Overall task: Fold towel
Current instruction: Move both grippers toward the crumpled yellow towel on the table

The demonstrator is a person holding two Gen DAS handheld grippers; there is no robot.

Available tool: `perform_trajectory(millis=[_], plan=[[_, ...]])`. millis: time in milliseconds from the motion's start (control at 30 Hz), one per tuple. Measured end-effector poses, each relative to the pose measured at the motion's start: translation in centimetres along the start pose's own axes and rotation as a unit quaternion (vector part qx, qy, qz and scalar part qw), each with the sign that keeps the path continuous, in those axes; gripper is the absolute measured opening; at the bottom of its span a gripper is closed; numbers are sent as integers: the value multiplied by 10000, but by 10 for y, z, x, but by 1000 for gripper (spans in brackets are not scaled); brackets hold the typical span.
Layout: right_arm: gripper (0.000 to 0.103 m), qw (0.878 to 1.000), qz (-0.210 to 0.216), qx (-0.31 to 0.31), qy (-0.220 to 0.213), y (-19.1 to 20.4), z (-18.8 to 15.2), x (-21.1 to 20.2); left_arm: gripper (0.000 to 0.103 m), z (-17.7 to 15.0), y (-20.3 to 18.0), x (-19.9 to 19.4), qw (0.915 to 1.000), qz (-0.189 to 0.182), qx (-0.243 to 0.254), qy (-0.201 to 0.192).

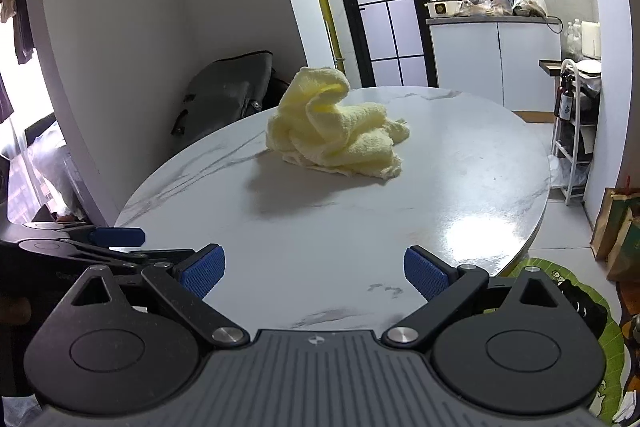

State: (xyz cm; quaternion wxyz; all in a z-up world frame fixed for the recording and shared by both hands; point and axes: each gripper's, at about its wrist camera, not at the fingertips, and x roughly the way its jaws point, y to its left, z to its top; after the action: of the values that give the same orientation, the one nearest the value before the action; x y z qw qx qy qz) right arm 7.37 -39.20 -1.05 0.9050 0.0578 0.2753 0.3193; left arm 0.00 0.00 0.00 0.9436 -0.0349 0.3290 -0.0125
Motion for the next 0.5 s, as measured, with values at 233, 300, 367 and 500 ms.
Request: perform_trajectory(millis=[233,300,367,500], plan=[[99,9982,273,529,-44,0,8,13,103,0,-1,-3,9996,-99,49,-252],[99,9973,313,628,-217,-9,6,3,103,0,-2,-7,9996,-94,55,-258],[99,9975,272,586,-285,-20,3,-14,103,-1,-4,-9,9996,-105,71,-241],[99,9989,126,407,-177,-5,5,-5,103,2,-6,-7,9997,-124,76,-181]])
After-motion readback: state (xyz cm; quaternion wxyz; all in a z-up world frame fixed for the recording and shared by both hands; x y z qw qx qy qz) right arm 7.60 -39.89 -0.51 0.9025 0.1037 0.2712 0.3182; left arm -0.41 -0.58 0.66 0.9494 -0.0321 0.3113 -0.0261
